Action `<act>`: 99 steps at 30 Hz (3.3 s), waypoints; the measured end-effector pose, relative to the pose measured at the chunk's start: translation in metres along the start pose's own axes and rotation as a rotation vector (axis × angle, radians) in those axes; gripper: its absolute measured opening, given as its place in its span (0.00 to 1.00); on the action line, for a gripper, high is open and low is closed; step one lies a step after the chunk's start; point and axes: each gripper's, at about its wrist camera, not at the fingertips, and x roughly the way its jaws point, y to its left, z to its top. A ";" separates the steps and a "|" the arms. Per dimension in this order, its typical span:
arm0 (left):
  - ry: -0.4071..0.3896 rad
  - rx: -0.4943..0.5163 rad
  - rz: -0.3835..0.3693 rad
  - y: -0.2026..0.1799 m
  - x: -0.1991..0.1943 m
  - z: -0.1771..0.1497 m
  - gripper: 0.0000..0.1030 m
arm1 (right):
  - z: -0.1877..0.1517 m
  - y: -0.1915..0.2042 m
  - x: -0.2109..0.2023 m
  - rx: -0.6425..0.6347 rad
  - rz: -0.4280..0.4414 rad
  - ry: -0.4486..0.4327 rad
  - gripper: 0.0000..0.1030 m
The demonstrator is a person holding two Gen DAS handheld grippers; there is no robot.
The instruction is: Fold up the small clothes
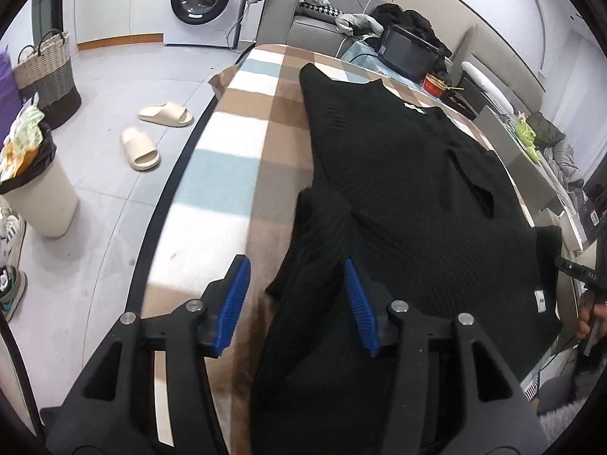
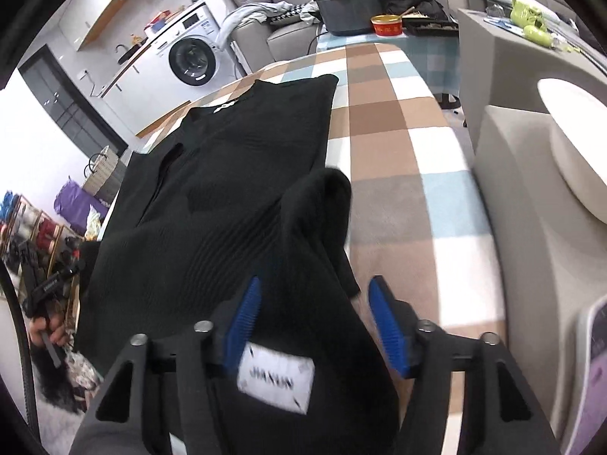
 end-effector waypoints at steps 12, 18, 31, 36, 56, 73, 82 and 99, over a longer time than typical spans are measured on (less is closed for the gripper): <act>0.058 0.102 -0.004 -0.020 -0.002 -0.036 0.27 | -0.029 -0.008 0.013 -0.011 0.025 0.049 0.60; 0.004 0.096 -0.020 -0.017 -0.014 -0.037 0.06 | -0.035 0.001 0.010 -0.094 0.014 0.049 0.08; -0.217 0.061 -0.114 -0.023 -0.069 0.010 0.05 | -0.015 0.021 -0.067 -0.073 0.220 -0.331 0.07; -0.285 0.037 -0.124 -0.026 -0.073 0.046 0.05 | 0.013 0.030 -0.064 -0.034 0.219 -0.422 0.06; -0.096 -0.105 -0.038 0.005 0.059 0.093 0.06 | 0.085 -0.021 0.065 0.191 0.141 -0.097 0.26; -0.063 -0.111 -0.029 0.006 0.063 0.090 0.16 | 0.062 -0.035 0.031 0.184 0.039 -0.118 0.46; -0.011 -0.021 -0.034 -0.017 0.084 0.083 0.21 | 0.074 0.000 0.080 0.054 0.061 -0.050 0.37; 0.066 0.061 -0.058 -0.018 0.041 0.029 0.25 | 0.020 -0.005 0.040 0.041 0.076 0.013 0.36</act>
